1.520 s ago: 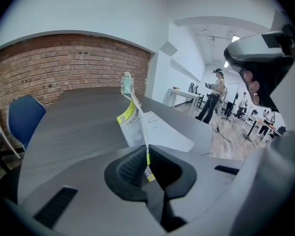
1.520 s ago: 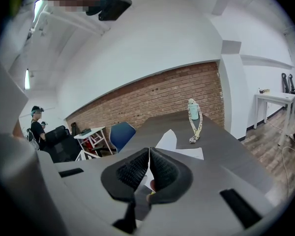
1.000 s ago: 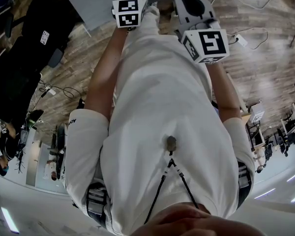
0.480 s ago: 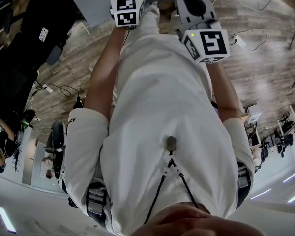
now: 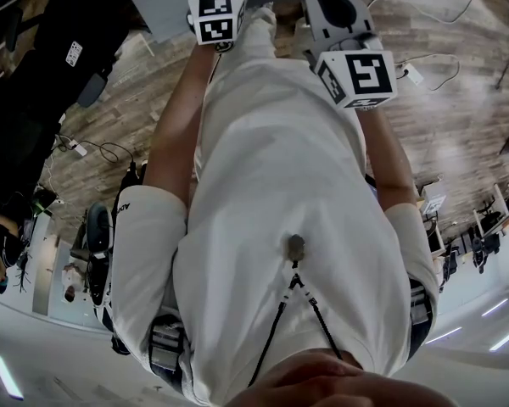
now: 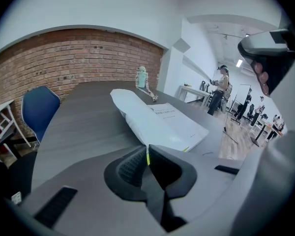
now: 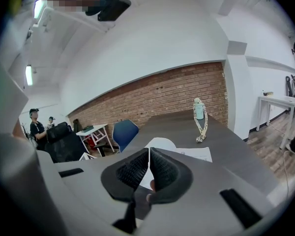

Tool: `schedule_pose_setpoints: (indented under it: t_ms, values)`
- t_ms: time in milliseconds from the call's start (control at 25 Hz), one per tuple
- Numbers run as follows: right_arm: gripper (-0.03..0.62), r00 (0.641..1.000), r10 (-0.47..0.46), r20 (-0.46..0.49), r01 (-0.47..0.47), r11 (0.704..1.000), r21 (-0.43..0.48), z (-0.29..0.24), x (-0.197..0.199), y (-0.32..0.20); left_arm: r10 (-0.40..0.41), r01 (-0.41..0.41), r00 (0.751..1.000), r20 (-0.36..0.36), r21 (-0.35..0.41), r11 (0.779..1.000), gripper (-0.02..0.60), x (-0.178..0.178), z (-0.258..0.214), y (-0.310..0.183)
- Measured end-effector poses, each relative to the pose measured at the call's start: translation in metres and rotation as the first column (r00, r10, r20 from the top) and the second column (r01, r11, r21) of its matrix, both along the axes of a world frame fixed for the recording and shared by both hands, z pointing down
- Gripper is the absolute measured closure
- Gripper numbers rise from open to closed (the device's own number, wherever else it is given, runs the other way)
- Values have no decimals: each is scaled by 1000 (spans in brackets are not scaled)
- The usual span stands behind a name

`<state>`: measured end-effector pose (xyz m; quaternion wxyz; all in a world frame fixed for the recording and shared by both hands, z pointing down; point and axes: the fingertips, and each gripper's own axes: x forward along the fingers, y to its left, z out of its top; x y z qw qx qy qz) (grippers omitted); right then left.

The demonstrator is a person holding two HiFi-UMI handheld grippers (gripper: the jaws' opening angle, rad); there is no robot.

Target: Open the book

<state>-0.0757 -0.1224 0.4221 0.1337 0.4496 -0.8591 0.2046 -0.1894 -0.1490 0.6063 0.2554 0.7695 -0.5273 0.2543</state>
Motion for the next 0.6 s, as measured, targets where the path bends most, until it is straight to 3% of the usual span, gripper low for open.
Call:
schedule_pose_setpoints:
  t_ms: [600]
  values:
    - [556,1000,-28,-3,28,1000,-10,8,-12,-1,-45,45,999,25,-24,999,554,-27,18,2]
